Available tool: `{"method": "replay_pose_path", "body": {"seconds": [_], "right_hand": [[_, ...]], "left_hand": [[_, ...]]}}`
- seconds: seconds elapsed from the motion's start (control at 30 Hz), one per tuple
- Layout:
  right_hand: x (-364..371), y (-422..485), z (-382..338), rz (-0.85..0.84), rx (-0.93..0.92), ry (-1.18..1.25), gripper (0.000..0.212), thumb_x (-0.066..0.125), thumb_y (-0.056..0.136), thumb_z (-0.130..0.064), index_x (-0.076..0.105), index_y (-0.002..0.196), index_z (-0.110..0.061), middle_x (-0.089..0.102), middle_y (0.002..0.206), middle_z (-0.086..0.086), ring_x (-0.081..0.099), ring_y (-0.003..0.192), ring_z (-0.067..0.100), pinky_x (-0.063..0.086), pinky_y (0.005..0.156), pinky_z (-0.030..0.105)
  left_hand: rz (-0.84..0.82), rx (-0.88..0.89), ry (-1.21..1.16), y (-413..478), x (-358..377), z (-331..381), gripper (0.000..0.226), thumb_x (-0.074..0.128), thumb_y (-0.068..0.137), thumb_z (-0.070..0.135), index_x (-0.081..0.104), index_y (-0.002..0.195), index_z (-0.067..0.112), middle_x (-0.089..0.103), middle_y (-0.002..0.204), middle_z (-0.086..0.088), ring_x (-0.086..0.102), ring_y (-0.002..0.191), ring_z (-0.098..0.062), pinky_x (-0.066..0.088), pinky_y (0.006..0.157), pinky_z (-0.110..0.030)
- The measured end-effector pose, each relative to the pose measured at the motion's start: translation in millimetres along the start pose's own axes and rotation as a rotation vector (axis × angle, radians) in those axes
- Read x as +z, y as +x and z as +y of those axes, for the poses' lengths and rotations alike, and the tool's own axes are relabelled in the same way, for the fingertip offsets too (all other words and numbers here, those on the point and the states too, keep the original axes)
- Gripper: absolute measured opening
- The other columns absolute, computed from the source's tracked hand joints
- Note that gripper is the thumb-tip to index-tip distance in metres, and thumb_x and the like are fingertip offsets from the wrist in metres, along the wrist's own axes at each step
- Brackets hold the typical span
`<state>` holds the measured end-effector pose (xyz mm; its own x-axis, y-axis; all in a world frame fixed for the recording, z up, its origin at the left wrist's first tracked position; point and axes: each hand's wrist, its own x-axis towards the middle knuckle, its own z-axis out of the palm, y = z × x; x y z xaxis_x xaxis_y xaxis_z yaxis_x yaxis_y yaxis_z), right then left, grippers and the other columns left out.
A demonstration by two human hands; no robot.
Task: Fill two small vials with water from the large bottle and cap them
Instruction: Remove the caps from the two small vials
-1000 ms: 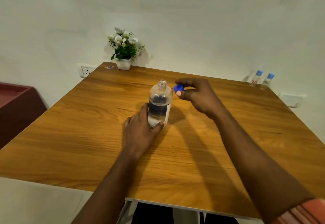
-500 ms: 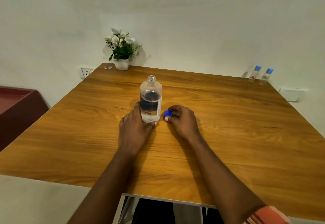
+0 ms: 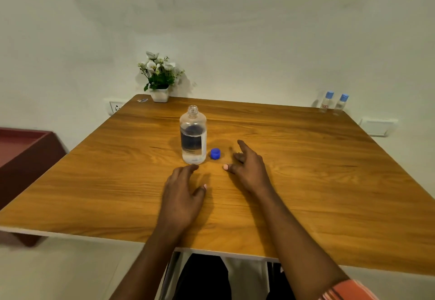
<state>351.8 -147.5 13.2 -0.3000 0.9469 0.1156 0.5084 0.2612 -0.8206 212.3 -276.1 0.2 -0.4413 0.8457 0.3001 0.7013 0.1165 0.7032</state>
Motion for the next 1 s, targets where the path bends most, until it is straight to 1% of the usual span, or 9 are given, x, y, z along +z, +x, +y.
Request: {"method": "replay_pose_path", "body": {"seconds": [0.07,0.13,0.27,0.33,0.5,0.7,0.8,1.0], "right_hand": [[-12.8,-8.6,7.2,-0.011,-0.014,-0.008,0.082,0.078,0.082,-0.023,0.034,0.152,-0.020,0.056,0.143,0.011,0.053,0.132,0.020,0.041,0.104,0.029],[-27.7,-15.4,15.6,-0.018,-0.016,-0.020,0.075,0.077,0.083,-0.024,0.040,0.149,-0.020,0.057,0.142,0.009,0.053,0.132,0.019,0.041,0.105,0.030],[-59.8,-24.2,36.1,0.000,0.003,-0.011,0.063,0.075,0.086,-0.020,0.048,0.143,-0.016,0.058,0.141,0.009,0.053,0.132,0.016,0.040,0.103,0.024],[-78.9,-25.4,48.6,0.034,0.027,-0.022,0.060,0.073,0.087,-0.019,0.050,0.142,-0.015,0.059,0.140,0.009,0.053,0.132,0.016,0.041,0.104,0.026],[-126.2,-12.6,83.2,0.182,0.089,-0.101,0.057,0.071,0.088,-0.021,0.052,0.141,-0.013,0.058,0.141,0.007,0.054,0.130,0.018,0.041,0.105,0.027],[-168.4,42.5,122.0,0.370,0.152,-0.183,0.052,0.066,0.091,-0.022,0.052,0.140,-0.016,0.059,0.139,0.006,0.055,0.128,0.021,0.043,0.103,0.030],[-184.0,81.0,137.8,0.393,0.194,-0.206,0.053,0.064,0.092,-0.024,0.049,0.142,-0.017,0.058,0.140,0.007,0.053,0.129,0.024,0.043,0.106,0.034],[-206.6,164.8,166.8,0.432,0.239,-0.246,0.056,0.062,0.094,-0.026,0.043,0.147,-0.019,0.053,0.145,0.007,0.049,0.133,0.025,0.043,0.107,0.036]], "left_hand": [[-0.135,0.117,0.044,-5.1,8.7,7.9,0.046,0.065,0.087,0.032,0.051,0.130,0.027,0.050,0.129,0.007,0.048,0.117,-0.010,0.042,0.099,-0.031],[-0.228,0.224,0.083,-4.9,21.5,19.4,0.043,0.061,0.089,0.034,0.052,0.130,0.028,0.051,0.128,0.008,0.047,0.117,-0.008,0.042,0.098,-0.028],[-0.285,0.356,0.137,2.2,55.1,47.6,0.039,0.054,0.093,0.034,0.052,0.131,0.026,0.051,0.126,0.008,0.046,0.113,-0.008,0.042,0.094,-0.025],[-0.292,0.401,0.157,8.1,73.9,63.6,0.038,0.052,0.094,0.032,0.052,0.131,0.023,0.052,0.127,0.005,0.047,0.114,-0.011,0.041,0.094,-0.026],[-0.296,0.425,0.203,30.2,117.2,100.3,0.040,0.047,0.096,0.030,0.048,0.135,0.019,0.049,0.133,0.001,0.044,0.122,-0.017,0.040,0.102,-0.032],[-0.317,0.386,0.217,83.7,175.9,136.9,0.042,0.044,0.098,0.033,0.046,0.136,0.017,0.048,0.136,-0.002,0.043,0.124,-0.020,0.038,0.104,-0.033],[-0.307,0.373,0.227,116.1,205.8,148.8,0.043,0.044,0.097,0.034,0.046,0.136,0.016,0.048,0.135,-0.003,0.043,0.124,-0.021,0.037,0.104,-0.034],[-0.284,0.379,0.229,182.5,268.1,172.7,0.043,0.044,0.096,0.034,0.047,0.135,0.015,0.051,0.133,-0.004,0.045,0.122,-0.022,0.038,0.105,-0.037]]}}
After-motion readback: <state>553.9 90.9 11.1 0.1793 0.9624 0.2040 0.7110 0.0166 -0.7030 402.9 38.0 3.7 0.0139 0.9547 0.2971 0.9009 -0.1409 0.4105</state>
